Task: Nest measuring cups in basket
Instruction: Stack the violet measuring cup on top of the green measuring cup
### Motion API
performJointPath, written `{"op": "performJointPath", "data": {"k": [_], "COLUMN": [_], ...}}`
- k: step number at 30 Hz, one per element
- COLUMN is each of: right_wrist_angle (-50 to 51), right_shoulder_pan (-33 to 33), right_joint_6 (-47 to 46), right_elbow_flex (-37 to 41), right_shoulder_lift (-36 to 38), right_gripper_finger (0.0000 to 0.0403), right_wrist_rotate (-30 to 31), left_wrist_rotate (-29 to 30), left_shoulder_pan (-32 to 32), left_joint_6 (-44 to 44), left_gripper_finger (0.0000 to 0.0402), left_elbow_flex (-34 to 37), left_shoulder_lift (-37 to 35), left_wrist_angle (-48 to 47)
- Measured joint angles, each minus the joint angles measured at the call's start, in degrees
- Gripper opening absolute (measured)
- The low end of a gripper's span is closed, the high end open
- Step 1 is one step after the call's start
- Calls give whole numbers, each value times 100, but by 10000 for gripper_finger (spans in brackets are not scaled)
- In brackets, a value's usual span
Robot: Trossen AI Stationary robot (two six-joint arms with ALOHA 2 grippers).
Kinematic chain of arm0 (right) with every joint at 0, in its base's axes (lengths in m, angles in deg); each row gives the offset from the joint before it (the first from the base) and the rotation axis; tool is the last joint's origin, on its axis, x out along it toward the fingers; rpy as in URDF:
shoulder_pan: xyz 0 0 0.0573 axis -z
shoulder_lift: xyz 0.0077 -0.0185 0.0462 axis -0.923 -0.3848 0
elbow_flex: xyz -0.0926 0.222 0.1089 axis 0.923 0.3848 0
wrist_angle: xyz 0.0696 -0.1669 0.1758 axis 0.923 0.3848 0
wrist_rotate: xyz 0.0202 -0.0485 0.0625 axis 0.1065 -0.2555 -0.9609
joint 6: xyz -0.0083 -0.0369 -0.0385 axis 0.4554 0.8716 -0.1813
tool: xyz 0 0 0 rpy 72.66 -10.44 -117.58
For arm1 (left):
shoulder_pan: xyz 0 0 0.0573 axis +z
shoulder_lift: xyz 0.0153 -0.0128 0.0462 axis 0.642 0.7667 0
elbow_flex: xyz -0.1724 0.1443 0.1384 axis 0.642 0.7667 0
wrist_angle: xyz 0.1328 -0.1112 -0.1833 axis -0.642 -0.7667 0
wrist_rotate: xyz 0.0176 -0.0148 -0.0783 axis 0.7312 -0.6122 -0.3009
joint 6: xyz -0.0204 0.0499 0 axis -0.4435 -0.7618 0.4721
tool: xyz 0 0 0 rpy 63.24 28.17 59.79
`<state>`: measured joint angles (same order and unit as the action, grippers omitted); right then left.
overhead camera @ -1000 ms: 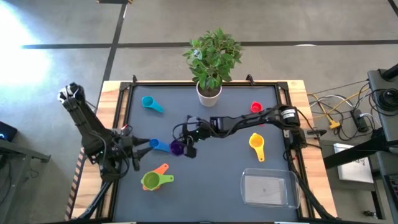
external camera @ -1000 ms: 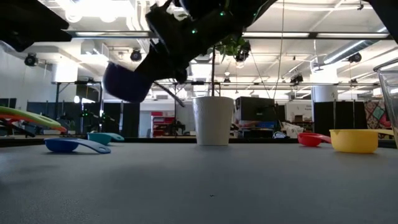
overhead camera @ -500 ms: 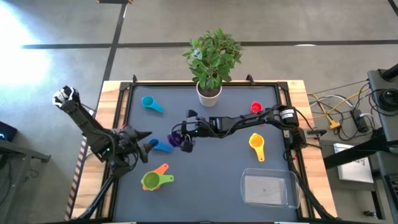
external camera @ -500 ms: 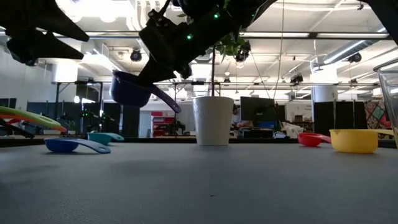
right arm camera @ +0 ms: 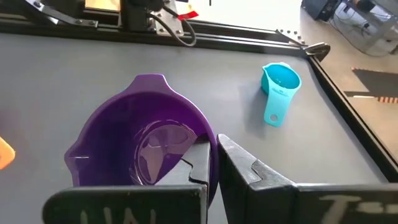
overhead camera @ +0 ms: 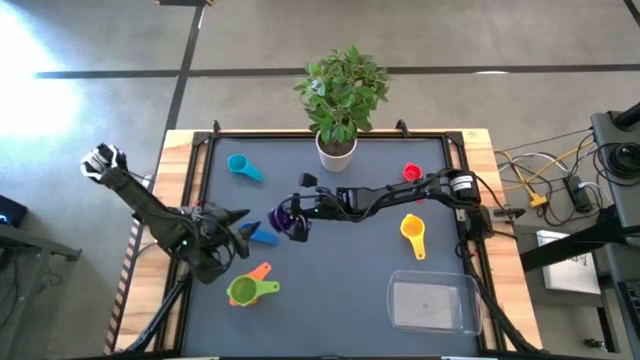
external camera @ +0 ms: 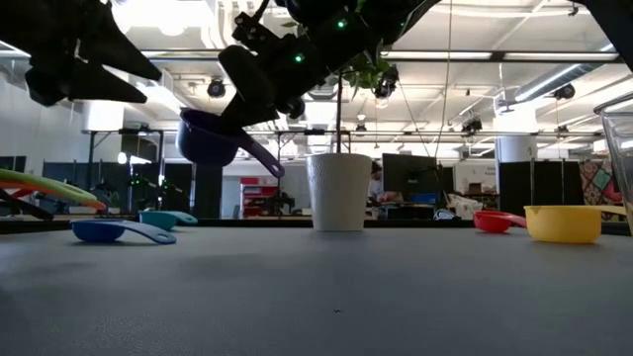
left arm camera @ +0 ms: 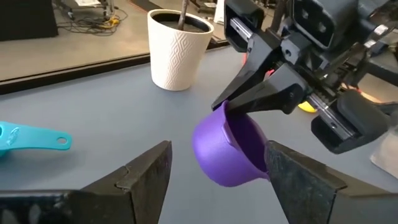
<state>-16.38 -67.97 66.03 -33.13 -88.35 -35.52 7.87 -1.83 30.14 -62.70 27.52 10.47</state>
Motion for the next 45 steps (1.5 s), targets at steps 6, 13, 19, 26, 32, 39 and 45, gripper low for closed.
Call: {"op": "performJointPath", "data": {"k": [6, 13, 19, 26, 32, 39, 45], "right_wrist_angle": [-35, -39, -27, -34, -40, -43, -37], "right_shoulder_pan": [0, 0, 0, 0, 0, 0, 5], "right_joint_6": [15, 15, 49, 98, 104, 102, 91], "right_elbow_flex": [2, 2, 2, 4, 4, 4, 9], "right_shoulder_lift": [1, 7, 7, 7, 7, 7, 7], "right_gripper_finger": [8, 8, 8, 8, 8, 8, 8], "right_wrist_rotate": [4, 3, 3, 3, 3, 3, 42], "left_wrist_rotate": [-23, -186, -576, -1004, -1353, -1370, -1326], "left_shoulder_pan": [185, 627, 1020, 1290, 1456, 1599, 1669], "left_joint_6": [37, -287, -999, -1040, -1040, -992, -993], "left_gripper_finger": [240, 239, 239, 239, 239, 224, 151], "left_elbow_flex": [0, -1, -1, 0, 0, 0, -7], "left_shoulder_lift": [177, 213, 241, 266, 426, 728, 902], "left_wrist_angle": [254, 854, 1452, 1512, 1627, 1680, 1765]}}
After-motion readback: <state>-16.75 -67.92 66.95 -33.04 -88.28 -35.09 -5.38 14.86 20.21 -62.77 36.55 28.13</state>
